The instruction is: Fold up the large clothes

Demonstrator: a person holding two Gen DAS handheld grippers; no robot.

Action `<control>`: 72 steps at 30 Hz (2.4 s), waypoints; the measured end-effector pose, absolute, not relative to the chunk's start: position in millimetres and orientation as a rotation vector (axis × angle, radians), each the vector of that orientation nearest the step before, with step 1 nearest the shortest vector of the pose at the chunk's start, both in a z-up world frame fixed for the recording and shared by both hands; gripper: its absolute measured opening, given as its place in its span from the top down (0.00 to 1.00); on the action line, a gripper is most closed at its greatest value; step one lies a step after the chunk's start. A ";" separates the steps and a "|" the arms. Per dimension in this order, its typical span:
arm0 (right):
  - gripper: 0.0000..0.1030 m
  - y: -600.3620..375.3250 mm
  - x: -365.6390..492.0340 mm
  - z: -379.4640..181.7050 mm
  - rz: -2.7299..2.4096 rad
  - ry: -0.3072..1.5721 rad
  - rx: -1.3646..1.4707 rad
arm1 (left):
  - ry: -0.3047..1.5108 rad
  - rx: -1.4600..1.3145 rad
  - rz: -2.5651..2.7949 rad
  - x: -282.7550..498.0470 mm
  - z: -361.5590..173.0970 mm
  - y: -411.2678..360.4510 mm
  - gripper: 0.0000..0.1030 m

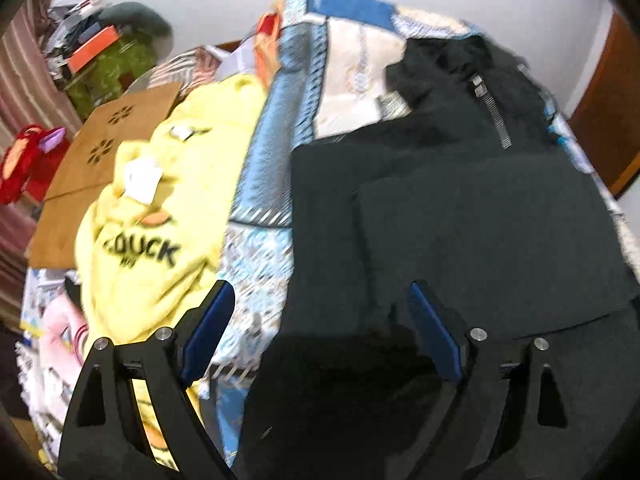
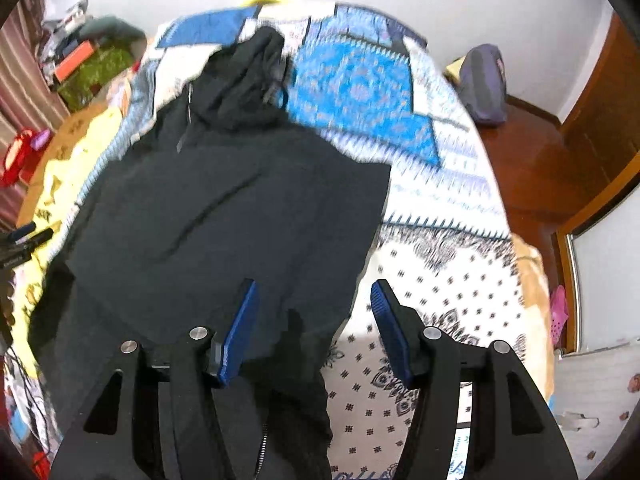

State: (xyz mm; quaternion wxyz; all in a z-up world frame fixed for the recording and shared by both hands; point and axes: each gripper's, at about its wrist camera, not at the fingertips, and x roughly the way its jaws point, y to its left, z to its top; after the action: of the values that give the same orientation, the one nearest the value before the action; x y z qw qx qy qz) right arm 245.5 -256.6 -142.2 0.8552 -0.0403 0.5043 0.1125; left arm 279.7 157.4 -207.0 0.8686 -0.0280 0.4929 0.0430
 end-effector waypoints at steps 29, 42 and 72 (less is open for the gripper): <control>0.47 -229.5 249.3 -85.5 0.297 0.927 -0.013 | 0.946 -0.267 -0.022 293.8 -199.4 160.1 0.83; 0.47 -184.8 270.7 -106.7 0.346 0.961 -0.072 | 1.094 -0.069 0.068 295.4 -237.3 161.2 0.89; 0.47 -158.2 455.7 -164.1 0.251 1.018 0.058 | 1.048 -0.291 -0.061 538.1 -197.9 105.1 0.35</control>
State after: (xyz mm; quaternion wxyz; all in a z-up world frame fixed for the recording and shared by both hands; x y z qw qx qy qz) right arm 455.7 -158.2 -164.1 0.8653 0.0278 0.4860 0.1198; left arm 538.1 105.1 -197.9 0.8552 -0.1382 0.4987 -0.0291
